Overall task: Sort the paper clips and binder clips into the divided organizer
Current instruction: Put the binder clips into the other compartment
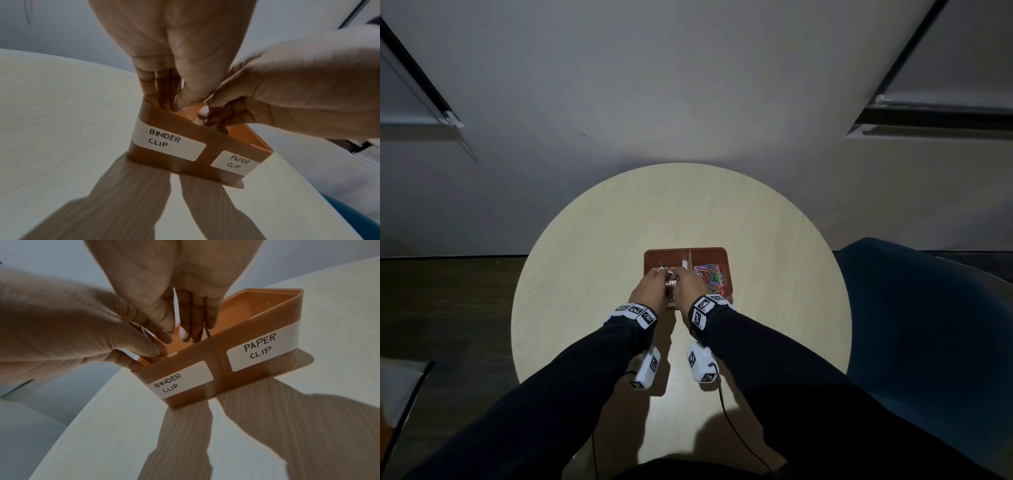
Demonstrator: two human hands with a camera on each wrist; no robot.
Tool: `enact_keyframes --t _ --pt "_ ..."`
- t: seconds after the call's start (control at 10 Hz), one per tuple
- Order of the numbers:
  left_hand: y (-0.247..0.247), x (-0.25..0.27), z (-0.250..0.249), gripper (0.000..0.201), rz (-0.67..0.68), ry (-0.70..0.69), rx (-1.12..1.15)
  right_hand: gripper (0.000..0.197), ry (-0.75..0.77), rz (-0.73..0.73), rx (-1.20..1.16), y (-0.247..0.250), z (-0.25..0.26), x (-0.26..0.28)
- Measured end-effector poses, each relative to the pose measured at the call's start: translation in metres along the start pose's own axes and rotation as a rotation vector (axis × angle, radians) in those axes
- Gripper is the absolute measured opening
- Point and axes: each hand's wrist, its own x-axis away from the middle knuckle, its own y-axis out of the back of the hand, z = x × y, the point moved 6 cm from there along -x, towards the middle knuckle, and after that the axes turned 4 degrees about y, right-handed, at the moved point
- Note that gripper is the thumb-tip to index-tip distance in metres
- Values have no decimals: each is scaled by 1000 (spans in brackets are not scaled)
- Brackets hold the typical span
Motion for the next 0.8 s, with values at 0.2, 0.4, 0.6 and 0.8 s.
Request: enact_keyframes --t 0.2,0.4,0.6,0.8 --pt "4 3 -1 44 -6 -9 -11 32 11 8 -54 0 5 5" --pt "14 11 -6 41 -22 -16 -46 30 7 4 -48 6 10 14" --pt "31 21 -17 38 -66 -39 -48 29 21 -8 -34 20 19 27" --pt "52 35 -29 37 -109 -60 -88 29 12 -47 -4 38 21 35"
